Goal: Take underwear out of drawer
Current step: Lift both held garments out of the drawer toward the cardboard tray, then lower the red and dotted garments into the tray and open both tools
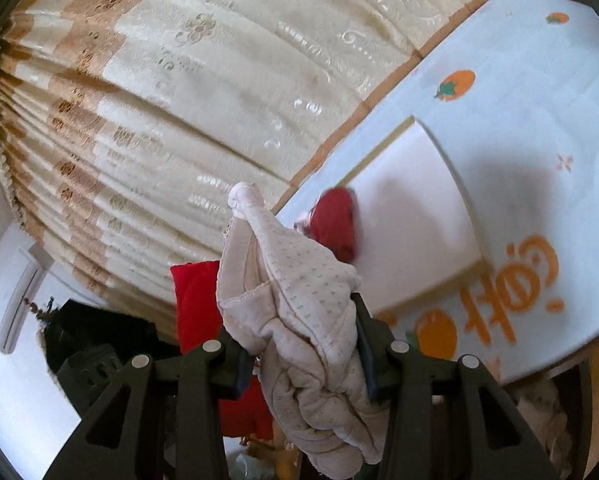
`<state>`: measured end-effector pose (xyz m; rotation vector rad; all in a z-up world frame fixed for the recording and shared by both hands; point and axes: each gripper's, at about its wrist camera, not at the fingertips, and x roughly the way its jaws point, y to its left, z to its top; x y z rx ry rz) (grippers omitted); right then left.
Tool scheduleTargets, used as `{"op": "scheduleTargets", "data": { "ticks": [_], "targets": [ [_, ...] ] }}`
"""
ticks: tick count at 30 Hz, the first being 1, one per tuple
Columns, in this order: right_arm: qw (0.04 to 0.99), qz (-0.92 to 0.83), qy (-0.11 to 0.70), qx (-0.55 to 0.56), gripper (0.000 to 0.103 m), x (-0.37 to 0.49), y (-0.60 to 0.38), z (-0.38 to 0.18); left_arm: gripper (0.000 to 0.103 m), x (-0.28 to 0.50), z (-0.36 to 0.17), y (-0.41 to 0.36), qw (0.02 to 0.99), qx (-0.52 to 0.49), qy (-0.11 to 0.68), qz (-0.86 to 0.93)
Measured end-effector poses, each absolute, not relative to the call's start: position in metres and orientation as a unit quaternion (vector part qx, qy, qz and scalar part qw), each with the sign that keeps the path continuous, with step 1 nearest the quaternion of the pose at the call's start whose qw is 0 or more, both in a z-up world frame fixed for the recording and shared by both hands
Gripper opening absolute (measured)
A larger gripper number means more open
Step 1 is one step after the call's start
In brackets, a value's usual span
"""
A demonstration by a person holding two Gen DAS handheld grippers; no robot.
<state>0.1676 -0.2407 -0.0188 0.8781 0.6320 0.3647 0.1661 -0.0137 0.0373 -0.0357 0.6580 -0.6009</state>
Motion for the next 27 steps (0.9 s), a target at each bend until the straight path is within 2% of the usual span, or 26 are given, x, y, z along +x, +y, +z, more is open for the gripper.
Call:
{"op": "scheduleTargets", "data": {
  "ticks": [8,27],
  "targets": [
    [0.86,0.133,0.292,0.397,0.045,0.222,-0.241,-0.014,0.046,0.223,0.034,-0.035,0.896,-0.012,0.335,-0.291],
    [0.852,0.033,0.331,0.404,0.045,0.331,-0.248,-0.061,0.046,0.343,-0.013,-0.075,0.877,0.004,0.406,-0.258]
  ]
}}
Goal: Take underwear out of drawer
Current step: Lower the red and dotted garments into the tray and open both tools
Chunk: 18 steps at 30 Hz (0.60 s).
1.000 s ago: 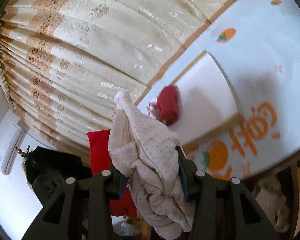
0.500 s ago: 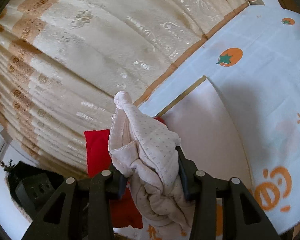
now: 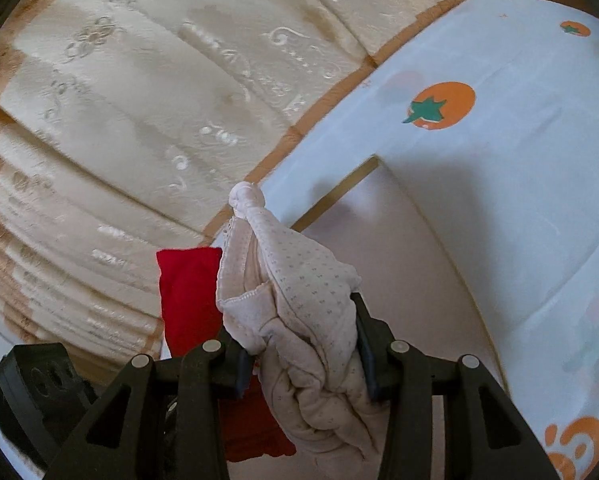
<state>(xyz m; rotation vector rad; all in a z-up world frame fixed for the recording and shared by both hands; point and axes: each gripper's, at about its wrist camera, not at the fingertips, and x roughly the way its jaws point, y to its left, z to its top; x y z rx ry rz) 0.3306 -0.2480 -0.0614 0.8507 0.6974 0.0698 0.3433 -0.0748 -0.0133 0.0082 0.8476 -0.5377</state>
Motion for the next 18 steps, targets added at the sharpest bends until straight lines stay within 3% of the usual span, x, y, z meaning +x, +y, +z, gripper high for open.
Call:
{"op": "scheduleTargets", "data": {
  "ticks": [18],
  "targets": [
    [0.847,-0.011,0.379,0.373,0.046,0.379,-0.239,-0.08,0.046,0.385,-0.047,-0.099,0.86,0.029,0.45,-0.24]
  ]
}}
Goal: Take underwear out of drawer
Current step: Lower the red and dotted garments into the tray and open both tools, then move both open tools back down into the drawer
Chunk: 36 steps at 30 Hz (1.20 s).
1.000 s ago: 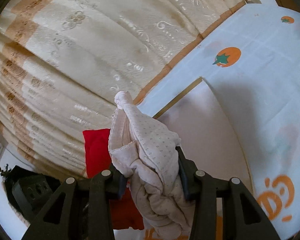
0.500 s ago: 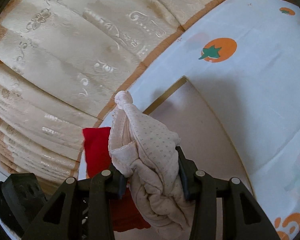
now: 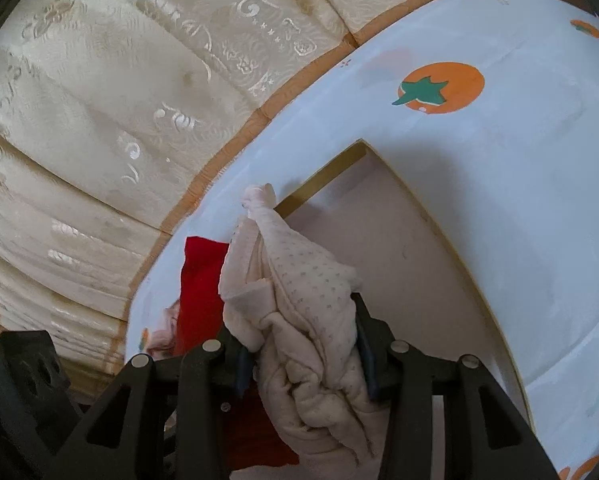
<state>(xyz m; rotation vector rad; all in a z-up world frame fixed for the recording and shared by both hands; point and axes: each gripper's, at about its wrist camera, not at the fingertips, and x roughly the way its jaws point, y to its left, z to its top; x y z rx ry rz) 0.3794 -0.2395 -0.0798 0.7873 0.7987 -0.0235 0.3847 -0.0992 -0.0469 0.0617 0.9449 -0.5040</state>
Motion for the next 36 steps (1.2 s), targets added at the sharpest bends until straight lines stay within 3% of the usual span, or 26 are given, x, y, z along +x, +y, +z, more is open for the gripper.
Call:
{"op": "scheduleTargets", "data": {
  "ticks": [12,17,23,36],
  "targets": [
    [0.845,-0.014,0.39,0.366,0.048,0.39,-0.242,-0.076,0.053,0.395,-0.052,-0.102,0.86,0.016,0.465,-0.21],
    [0.831,-0.001,0.4,0.388,0.057,0.39,-0.247,-0.075,0.054,0.392,-0.043,-0.101,0.857,0.022,0.473,-0.204],
    [0.829,0.024,0.374,0.415,0.062,0.369,-0.255,-0.059,0.081,0.365,-0.006,-0.092,0.891,0.055,0.413,-0.18],
    [0.869,0.087,0.307,0.377,0.062,0.304,-0.247,-0.004,0.086,0.306,0.024,-0.068,0.898,0.054,0.401,-0.175]
  ]
}}
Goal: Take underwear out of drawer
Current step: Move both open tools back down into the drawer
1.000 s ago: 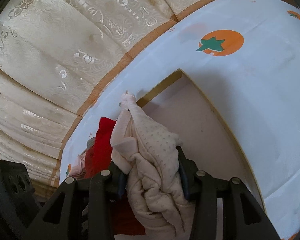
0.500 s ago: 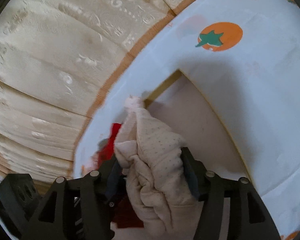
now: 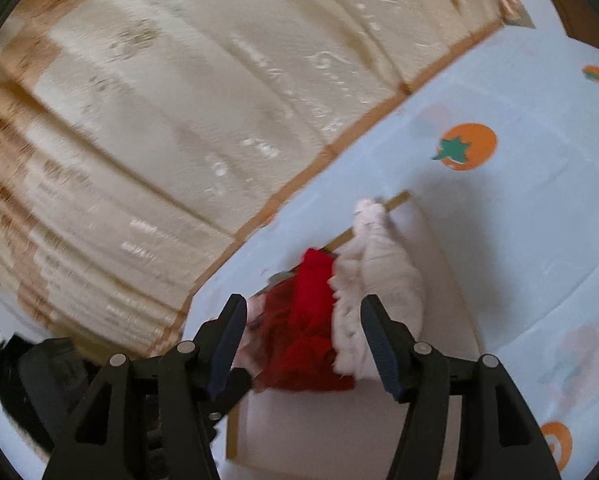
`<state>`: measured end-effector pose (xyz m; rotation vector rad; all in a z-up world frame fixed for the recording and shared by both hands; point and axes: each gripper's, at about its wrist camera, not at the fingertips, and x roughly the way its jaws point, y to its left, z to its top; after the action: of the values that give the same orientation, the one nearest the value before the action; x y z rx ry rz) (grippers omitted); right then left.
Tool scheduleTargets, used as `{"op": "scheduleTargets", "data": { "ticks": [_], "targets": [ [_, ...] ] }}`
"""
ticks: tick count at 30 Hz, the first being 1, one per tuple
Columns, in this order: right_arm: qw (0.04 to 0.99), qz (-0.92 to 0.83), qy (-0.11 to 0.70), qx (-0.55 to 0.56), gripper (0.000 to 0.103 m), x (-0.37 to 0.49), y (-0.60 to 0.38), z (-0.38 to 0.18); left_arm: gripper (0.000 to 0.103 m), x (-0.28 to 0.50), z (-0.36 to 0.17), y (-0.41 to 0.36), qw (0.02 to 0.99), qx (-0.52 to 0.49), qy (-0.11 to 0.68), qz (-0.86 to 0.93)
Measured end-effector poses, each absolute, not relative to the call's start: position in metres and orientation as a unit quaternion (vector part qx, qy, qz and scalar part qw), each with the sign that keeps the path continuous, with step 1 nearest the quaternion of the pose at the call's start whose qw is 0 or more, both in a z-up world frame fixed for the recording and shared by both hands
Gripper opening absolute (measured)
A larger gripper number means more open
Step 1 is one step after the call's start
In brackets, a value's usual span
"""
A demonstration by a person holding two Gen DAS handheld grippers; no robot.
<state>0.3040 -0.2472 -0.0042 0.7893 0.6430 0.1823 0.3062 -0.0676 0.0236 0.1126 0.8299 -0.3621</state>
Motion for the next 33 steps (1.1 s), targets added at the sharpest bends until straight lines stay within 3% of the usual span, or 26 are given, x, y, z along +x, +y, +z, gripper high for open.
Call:
{"op": "scheduleTargets", "data": {
  "ticks": [17,33],
  "targets": [
    [0.885,0.161,0.327,0.29,0.062,0.17,-0.222,0.004,0.087,0.175,0.019,-0.03,0.903,0.085,0.37,-0.202],
    [0.872,0.186,0.378,0.248,0.062,0.075,-0.194,-0.051,0.087,0.083,-0.053,0.014,0.878,0.046,0.426,-0.212]
  ]
}}
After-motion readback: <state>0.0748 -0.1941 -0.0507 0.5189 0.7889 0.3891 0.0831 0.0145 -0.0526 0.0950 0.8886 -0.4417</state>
